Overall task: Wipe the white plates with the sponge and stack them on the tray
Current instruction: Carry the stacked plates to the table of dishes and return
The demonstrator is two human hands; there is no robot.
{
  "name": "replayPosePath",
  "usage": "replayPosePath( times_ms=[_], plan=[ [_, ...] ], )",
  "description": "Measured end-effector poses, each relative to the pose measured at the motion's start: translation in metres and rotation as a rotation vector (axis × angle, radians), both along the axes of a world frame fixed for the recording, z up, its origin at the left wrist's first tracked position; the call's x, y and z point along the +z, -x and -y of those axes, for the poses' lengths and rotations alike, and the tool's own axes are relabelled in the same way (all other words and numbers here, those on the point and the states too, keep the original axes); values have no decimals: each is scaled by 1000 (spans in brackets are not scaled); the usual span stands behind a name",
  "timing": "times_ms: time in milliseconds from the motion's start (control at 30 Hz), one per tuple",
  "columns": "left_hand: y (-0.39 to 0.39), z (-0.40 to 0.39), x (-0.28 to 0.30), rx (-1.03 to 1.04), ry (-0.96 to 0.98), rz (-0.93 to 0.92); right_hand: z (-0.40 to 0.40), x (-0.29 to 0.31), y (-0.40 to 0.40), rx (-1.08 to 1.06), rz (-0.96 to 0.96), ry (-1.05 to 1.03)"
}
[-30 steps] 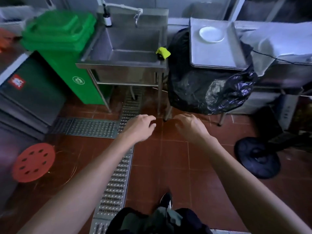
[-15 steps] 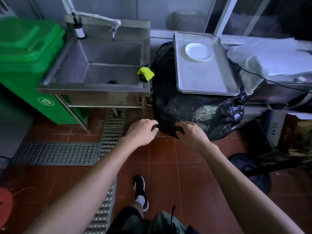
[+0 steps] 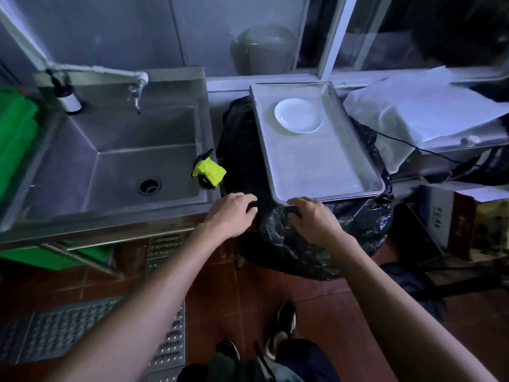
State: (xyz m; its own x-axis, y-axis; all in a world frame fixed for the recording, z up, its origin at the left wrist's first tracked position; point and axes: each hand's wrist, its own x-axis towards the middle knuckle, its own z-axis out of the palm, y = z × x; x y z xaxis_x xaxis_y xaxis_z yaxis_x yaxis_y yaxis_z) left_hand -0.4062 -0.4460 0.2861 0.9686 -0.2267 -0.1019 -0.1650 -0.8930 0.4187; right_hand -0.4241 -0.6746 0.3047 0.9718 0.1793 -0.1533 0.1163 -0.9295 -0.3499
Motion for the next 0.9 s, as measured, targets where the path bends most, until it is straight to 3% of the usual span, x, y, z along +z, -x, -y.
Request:
replayPosePath(
  times_ms=[367,500,700,900],
  plan=[
    [-196,76,-16,178,289,-99,78,-33,-208,30,-54,-9],
    [-265,105,-22,248,313,-128,111,-38,-286,44,-57,-11],
    [-337,132,-37,346,360,-125,137,-43,-379,49,3,-78],
    [-396,144,-57,513,526,-158,143,-64,-437,0,-15,-120]
  ],
)
